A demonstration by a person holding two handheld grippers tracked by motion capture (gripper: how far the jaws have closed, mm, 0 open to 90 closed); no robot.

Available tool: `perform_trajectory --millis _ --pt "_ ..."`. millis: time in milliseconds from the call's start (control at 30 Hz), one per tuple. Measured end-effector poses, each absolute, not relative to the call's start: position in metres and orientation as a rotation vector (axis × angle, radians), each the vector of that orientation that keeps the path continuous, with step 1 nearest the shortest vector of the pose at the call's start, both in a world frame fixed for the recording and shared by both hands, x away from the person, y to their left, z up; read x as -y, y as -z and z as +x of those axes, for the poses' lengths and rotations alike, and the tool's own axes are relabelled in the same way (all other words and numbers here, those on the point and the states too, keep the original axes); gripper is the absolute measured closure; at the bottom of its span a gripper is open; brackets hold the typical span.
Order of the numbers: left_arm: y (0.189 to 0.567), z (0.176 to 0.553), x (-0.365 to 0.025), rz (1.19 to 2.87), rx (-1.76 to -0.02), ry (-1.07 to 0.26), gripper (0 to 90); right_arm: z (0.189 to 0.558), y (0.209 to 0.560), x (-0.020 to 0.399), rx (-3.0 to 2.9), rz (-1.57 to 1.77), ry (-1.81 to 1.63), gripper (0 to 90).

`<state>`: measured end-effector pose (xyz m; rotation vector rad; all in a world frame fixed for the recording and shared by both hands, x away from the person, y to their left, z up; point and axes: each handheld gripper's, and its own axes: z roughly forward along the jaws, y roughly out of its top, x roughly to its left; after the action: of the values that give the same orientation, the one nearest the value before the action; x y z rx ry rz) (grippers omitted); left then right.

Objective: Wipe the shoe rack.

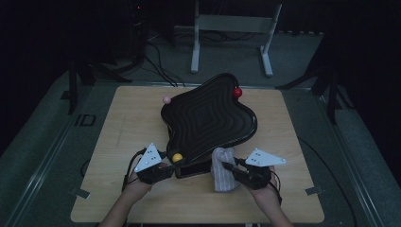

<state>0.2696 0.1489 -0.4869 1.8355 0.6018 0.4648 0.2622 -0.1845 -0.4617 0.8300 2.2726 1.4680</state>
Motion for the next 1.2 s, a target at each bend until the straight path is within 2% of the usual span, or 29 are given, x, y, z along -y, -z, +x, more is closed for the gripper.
perform_trajectory --millis 467,567,833,1067,1200 --pt "0.487 0.269 -0.148 1.833 -0.608 -0.467 60.2 0.23 0.402 0.211 -2.085 0.721 -1.635 71.9" --pt "0.487 0.269 -0.148 1.834 -0.607 -0.468 60.2 0.231 0.401 0.209 -2.089 0.714 -1.629 71.9" --pt "0.487 0.27 -0.149 1.835 -0.6 -0.463 60.2 0.255 0.441 0.191 -2.204 0.792 -1.535 71.9" --pt "0.487 0.27 -0.149 1.837 -0.595 -0.459 60.2 0.251 0.425 0.187 -2.146 0.728 -1.561 71.9" --pt "0.487 0.27 -0.149 1.837 -0.59 -0.457 60.2 0.259 0.434 0.185 -2.165 0.748 -1.527 72.0"
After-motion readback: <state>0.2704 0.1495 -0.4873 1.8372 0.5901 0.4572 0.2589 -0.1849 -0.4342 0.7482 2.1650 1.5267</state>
